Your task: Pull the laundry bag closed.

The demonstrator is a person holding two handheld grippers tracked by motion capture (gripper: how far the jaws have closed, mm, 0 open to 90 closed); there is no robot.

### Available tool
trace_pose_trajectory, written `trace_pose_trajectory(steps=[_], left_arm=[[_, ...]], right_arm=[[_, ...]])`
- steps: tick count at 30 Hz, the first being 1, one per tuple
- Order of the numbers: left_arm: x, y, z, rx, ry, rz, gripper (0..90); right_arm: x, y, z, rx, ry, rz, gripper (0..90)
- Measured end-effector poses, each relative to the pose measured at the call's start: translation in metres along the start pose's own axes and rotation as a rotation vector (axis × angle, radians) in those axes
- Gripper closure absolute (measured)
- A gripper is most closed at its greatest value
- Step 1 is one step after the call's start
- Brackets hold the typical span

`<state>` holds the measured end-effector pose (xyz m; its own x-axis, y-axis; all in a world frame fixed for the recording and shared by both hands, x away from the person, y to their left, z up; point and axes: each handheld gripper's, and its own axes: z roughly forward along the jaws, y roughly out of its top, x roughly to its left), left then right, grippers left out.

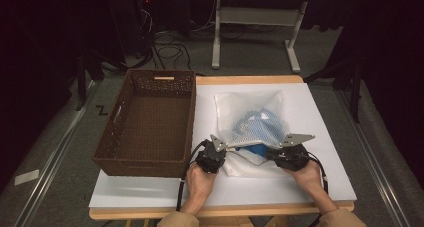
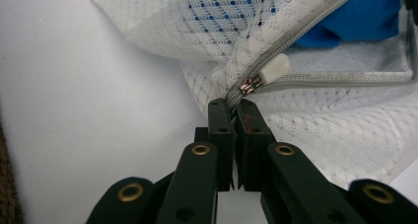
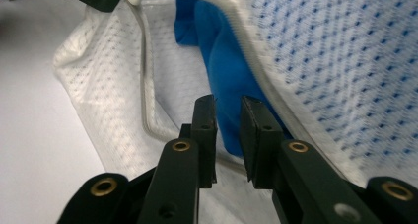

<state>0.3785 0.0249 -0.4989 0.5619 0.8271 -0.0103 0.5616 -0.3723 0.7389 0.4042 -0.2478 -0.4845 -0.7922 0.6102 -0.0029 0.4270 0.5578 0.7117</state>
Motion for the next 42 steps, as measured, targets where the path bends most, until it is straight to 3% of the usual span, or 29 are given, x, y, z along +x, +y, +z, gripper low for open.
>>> trace_pose_trajectory(steps=[15, 23, 32, 42], left_arm=[[-0.012, 0.006, 0.001, 0.006, 0.002, 0.073, 86.7], [-0.015, 0.007, 0.003, 0.006, -0.012, 0.087, 86.6], [-0.019, 0.005, 0.008, 0.019, -0.018, 0.102, 86.5], [-0.019, 0.002, 0.013, 0.036, -0.014, 0.105, 86.5]], right_arm=[[0.021, 0.021, 0.019, 0.005, 0.057, -0.058, 75.6], [0.027, 0.033, 0.032, 0.017, 0.093, -0.067, 73.5], [0.03, 0.041, 0.044, 0.029, 0.14, -0.039, 72.5], [0.034, 0.041, 0.046, 0.025, 0.146, -0.062, 79.2]])
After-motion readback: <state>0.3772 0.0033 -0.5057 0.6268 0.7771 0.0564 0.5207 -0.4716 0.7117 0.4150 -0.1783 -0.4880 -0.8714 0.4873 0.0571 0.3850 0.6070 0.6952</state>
